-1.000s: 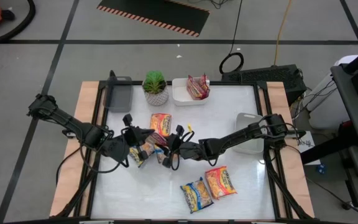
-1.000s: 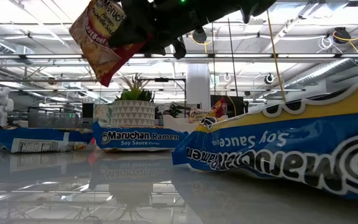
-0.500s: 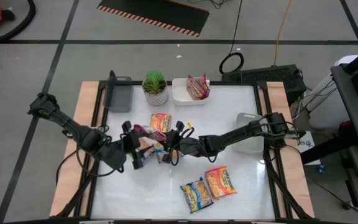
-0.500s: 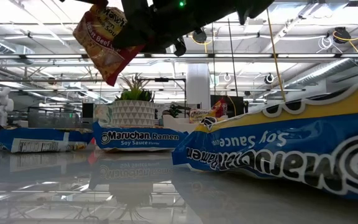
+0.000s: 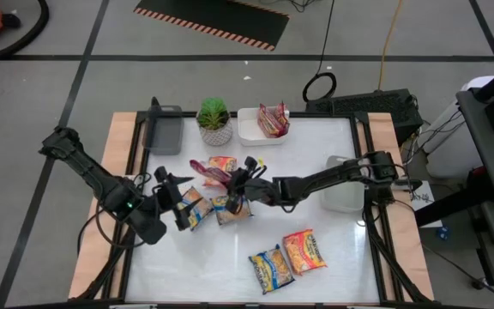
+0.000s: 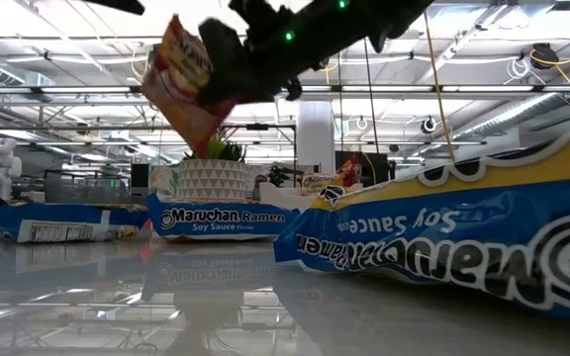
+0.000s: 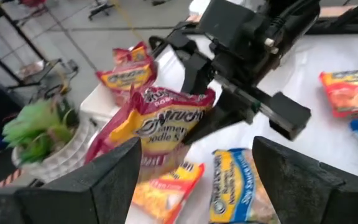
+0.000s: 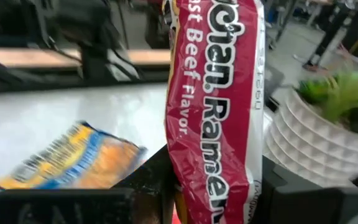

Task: Sort Maruchan noodles
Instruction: Put the red noodle pack into the white bin

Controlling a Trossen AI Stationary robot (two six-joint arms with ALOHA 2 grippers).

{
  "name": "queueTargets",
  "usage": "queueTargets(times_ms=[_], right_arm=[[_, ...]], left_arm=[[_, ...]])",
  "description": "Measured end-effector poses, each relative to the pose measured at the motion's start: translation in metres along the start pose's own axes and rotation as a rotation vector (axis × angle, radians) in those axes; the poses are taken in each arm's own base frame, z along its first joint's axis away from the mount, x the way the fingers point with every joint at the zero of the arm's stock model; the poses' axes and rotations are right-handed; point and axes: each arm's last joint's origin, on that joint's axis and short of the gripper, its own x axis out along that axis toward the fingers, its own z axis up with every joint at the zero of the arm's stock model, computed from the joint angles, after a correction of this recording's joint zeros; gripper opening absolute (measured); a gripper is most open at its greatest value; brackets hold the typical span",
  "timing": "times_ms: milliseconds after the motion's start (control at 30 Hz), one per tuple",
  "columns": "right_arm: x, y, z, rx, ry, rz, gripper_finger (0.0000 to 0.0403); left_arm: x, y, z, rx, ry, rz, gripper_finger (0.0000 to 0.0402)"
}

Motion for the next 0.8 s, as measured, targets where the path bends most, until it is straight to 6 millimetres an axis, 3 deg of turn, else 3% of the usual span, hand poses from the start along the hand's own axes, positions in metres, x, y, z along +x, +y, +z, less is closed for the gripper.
queueTargets(times_ms=[433,800], right_arm=[[-0.02,-0.05,0.019,-0.047,0.151,-0.222,0.0113],[-0.018,-0.055,0.018,-0.018,0.155,-0.246,0.0115]], left_arm=[[-0.011,0.008,-0.02,-0.046,0.125,0.012,0.0312],[-0.012,0.006,-0.021,-0.079,0.17,-0.029,0.0312]])
